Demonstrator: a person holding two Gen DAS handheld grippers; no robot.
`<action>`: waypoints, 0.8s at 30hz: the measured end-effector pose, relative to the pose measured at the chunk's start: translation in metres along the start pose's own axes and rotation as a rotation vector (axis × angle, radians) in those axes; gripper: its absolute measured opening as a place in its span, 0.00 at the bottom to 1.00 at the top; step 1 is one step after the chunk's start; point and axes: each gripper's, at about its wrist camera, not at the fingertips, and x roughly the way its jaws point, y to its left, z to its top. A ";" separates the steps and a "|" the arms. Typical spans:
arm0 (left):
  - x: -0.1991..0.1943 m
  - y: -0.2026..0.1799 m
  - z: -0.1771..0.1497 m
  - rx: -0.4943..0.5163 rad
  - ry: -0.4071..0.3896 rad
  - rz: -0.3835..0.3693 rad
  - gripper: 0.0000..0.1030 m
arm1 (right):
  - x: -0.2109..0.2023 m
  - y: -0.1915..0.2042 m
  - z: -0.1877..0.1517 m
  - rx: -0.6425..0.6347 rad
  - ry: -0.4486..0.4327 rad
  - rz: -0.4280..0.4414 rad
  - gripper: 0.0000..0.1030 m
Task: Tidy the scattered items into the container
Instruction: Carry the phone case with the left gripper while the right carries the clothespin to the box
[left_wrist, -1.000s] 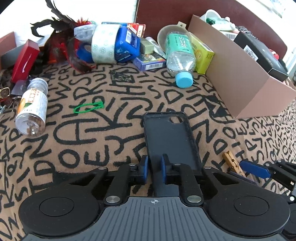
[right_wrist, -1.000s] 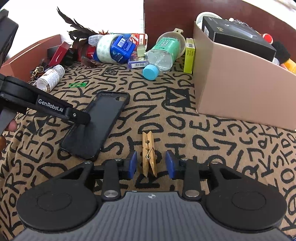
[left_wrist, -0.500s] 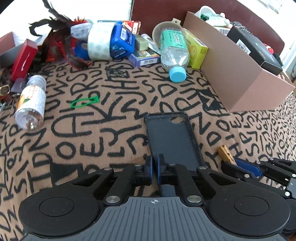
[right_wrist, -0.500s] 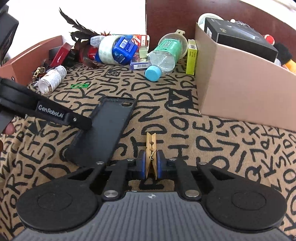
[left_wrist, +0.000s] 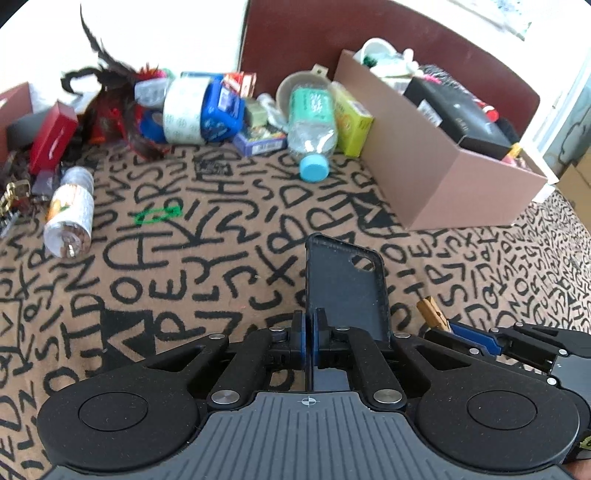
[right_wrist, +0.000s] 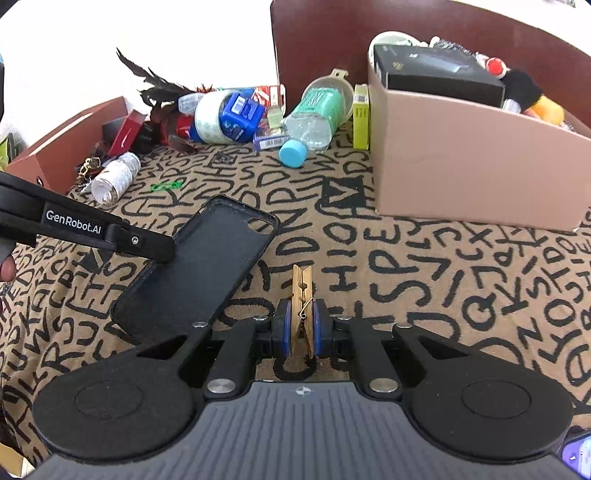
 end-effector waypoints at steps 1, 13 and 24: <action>-0.003 -0.003 0.001 0.005 -0.008 -0.002 0.00 | -0.002 0.000 0.000 0.000 -0.006 0.000 0.13; -0.047 -0.048 0.052 0.074 -0.123 -0.070 0.00 | -0.038 -0.024 0.014 0.034 -0.114 0.014 0.13; -0.053 -0.111 0.134 0.122 -0.175 -0.117 0.00 | -0.075 -0.081 0.068 0.050 -0.267 -0.067 0.13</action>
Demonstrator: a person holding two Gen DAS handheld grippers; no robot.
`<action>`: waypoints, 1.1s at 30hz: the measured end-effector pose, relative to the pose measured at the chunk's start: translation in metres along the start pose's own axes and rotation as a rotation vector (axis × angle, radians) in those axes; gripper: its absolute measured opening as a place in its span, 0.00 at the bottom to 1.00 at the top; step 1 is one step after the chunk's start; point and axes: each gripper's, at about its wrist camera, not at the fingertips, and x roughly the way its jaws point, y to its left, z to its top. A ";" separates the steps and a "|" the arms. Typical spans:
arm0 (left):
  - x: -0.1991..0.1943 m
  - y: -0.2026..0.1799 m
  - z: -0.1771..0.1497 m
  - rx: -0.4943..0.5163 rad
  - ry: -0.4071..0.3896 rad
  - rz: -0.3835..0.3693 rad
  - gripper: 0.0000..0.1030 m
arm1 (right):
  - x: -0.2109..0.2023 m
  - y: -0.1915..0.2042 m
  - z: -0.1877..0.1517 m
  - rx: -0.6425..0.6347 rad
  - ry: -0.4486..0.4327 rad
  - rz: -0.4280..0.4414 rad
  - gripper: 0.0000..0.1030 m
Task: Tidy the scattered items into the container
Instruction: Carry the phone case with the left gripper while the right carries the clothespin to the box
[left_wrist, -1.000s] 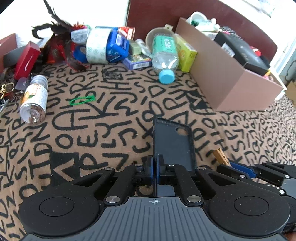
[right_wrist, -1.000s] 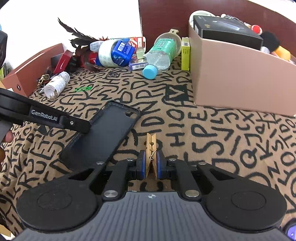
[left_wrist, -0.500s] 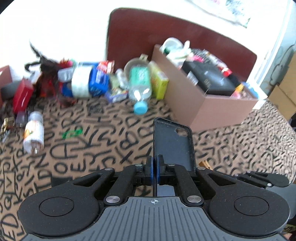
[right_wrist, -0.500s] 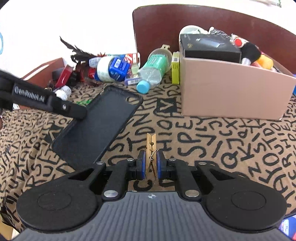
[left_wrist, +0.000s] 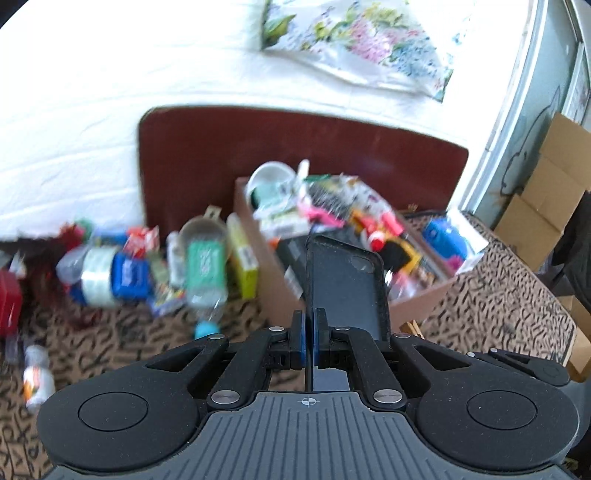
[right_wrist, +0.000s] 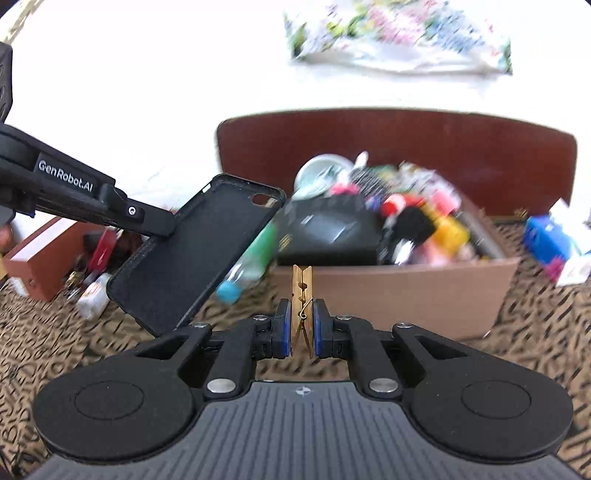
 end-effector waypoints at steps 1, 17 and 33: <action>0.004 -0.004 0.008 0.002 -0.002 -0.001 0.00 | 0.001 -0.006 0.006 -0.001 -0.009 -0.012 0.13; 0.103 -0.029 0.132 -0.007 0.010 0.067 0.00 | 0.067 -0.071 0.104 -0.003 -0.038 -0.051 0.13; 0.212 0.000 0.154 -0.045 0.086 0.082 0.00 | 0.182 -0.112 0.131 0.070 0.055 -0.022 0.13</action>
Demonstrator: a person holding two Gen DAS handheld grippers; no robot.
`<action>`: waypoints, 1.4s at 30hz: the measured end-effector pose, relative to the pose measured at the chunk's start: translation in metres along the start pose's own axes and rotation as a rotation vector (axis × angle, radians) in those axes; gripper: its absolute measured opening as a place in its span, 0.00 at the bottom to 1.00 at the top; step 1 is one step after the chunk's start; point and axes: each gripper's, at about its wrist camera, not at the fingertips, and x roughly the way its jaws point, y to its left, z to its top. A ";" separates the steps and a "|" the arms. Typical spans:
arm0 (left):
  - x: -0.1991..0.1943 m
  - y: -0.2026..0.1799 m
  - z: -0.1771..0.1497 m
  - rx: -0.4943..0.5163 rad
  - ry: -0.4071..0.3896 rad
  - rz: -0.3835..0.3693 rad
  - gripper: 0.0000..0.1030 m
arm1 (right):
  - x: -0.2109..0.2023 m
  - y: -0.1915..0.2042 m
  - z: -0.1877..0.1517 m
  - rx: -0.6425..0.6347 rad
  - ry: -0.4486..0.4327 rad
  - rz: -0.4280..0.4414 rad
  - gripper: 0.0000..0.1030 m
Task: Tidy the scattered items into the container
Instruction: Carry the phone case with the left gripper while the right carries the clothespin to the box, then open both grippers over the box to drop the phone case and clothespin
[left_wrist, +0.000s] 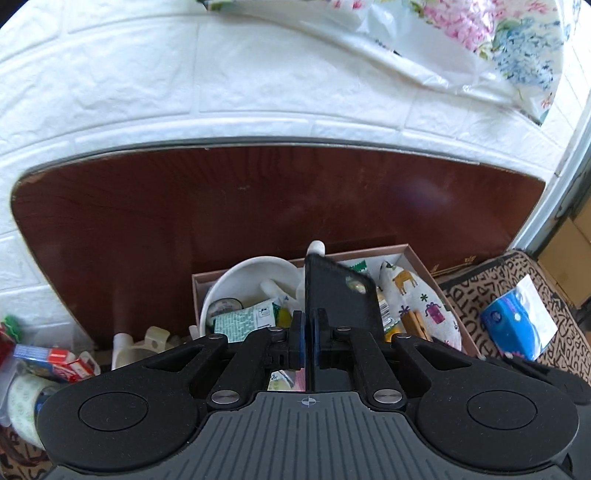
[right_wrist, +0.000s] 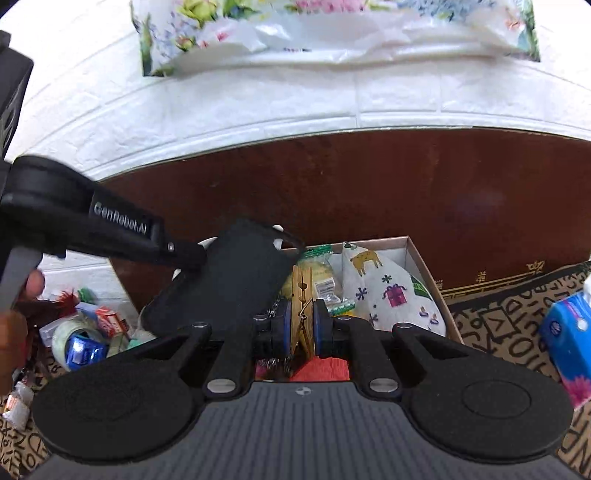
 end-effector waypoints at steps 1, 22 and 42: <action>0.001 -0.001 -0.001 0.008 0.000 0.001 0.00 | 0.004 0.000 0.001 -0.003 0.004 -0.005 0.13; -0.047 -0.022 -0.038 0.154 0.005 -0.079 1.00 | -0.026 0.016 -0.012 -0.100 0.010 -0.105 1.00; -0.135 -0.025 -0.112 0.175 -0.081 -0.062 1.00 | -0.102 0.065 -0.044 -0.135 -0.010 -0.054 1.00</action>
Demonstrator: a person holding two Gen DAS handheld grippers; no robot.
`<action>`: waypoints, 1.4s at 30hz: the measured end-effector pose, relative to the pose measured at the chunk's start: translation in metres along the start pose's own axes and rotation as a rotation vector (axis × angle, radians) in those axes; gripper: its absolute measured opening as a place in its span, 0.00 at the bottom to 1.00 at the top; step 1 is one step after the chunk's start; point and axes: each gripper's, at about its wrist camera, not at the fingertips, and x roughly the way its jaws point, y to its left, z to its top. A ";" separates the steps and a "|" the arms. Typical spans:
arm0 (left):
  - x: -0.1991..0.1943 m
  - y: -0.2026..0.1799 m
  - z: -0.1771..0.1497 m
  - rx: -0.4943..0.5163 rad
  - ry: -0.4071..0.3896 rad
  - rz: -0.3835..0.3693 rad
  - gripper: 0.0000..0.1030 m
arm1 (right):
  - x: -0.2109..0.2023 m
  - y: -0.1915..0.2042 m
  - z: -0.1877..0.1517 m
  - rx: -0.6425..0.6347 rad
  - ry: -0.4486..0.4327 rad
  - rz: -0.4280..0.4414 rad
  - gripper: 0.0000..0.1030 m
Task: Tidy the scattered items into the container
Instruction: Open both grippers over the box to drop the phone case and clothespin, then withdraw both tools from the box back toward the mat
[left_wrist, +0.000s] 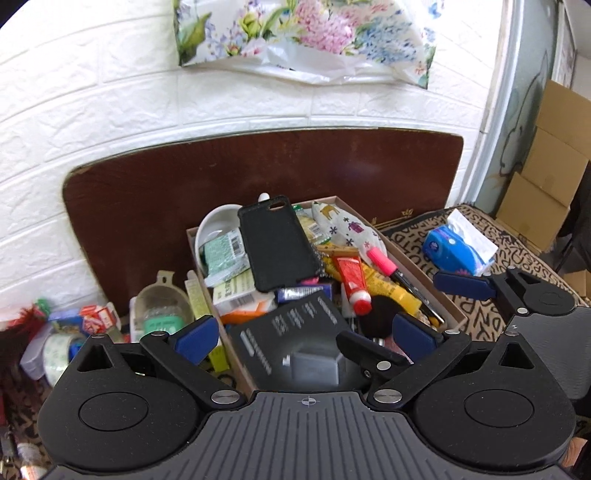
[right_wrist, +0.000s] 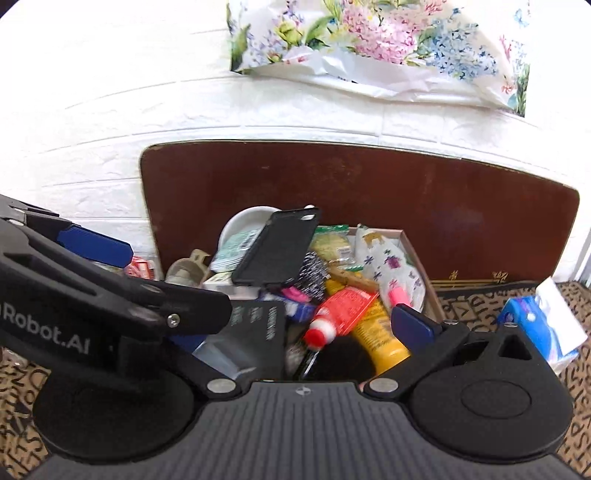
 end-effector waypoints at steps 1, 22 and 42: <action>-0.005 0.001 -0.004 -0.001 -0.003 -0.001 1.00 | -0.004 0.003 -0.002 0.007 0.000 0.010 1.00; -0.100 0.100 -0.189 -0.274 -0.075 0.118 1.00 | -0.029 0.149 -0.086 -0.089 0.046 0.213 1.00; -0.109 0.228 -0.242 -0.371 -0.059 0.306 0.98 | 0.030 0.245 -0.123 -0.125 0.221 0.329 1.00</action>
